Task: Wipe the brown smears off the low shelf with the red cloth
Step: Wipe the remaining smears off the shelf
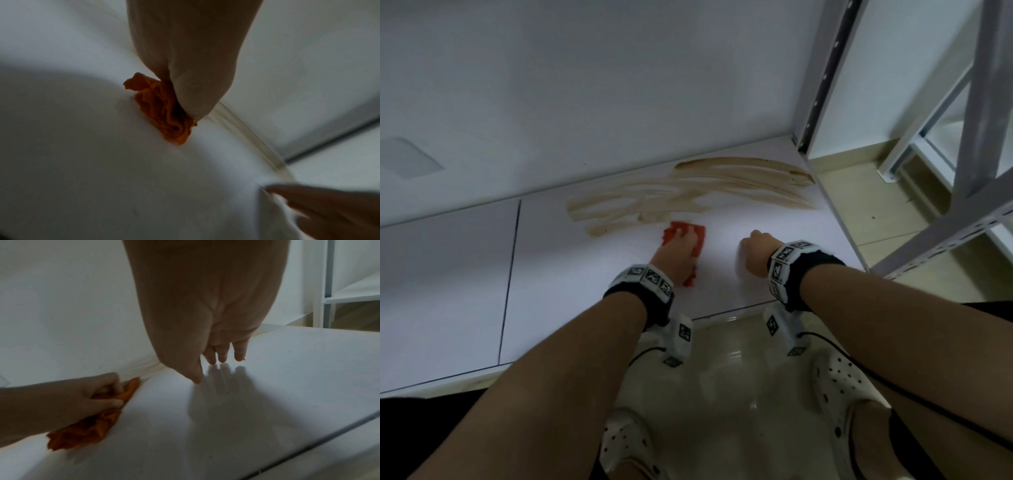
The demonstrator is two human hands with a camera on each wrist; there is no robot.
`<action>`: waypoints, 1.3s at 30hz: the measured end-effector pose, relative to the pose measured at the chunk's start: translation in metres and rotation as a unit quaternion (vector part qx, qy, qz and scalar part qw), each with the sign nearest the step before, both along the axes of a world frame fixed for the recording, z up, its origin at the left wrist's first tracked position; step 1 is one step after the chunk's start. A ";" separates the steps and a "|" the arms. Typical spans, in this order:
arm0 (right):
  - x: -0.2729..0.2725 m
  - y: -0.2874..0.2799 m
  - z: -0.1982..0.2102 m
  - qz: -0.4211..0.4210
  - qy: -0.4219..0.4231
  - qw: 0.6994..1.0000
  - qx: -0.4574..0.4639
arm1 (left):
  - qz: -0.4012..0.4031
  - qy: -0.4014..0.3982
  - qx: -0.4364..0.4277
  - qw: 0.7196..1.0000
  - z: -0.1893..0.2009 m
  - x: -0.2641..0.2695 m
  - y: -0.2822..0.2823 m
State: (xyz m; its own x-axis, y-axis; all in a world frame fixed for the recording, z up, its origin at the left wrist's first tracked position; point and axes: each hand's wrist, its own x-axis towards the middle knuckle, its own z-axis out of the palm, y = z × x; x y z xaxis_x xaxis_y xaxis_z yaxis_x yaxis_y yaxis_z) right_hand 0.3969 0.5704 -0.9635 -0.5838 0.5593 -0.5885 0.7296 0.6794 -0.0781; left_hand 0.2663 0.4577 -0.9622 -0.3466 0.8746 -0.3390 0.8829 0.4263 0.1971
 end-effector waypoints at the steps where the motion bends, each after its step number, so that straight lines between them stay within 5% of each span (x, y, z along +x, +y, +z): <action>1: -0.002 -0.001 0.001 0.001 0.001 1.000 0.004 | -0.028 -0.007 -0.007 1.000 -0.001 0.003 -0.005; 5: -0.010 -0.003 0.006 0.010 -0.002 1.000 0.012 | -0.056 -0.057 -0.037 0.996 -0.002 -0.027 -0.045; 10: -0.020 -0.003 0.009 0.051 0.001 0.999 0.019 | 0.148 -0.111 0.023 0.982 0.000 -0.090 -0.082; 13: -0.021 0.003 0.010 0.056 -0.014 0.998 0.033 | 0.205 -0.124 0.038 0.970 -0.009 -0.104 -0.069; 21: -0.029 0.017 0.014 0.048 -0.035 0.997 0.038 | 0.014 -0.058 0.036 0.998 -0.014 -0.032 0.020; 26: -0.031 0.011 0.005 0.054 -0.044 0.997 0.031 | -0.113 -0.078 0.001 0.990 -0.012 -0.017 0.007; 34: -0.027 0.009 -0.001 0.046 -0.011 0.999 0.018 | 0.140 -0.138 0.018 0.980 -0.012 -0.093 -0.027; 39: -0.012 0.017 -0.001 0.020 -0.012 0.999 0.022 | 0.090 -0.129 0.013 0.988 -0.016 -0.056 0.025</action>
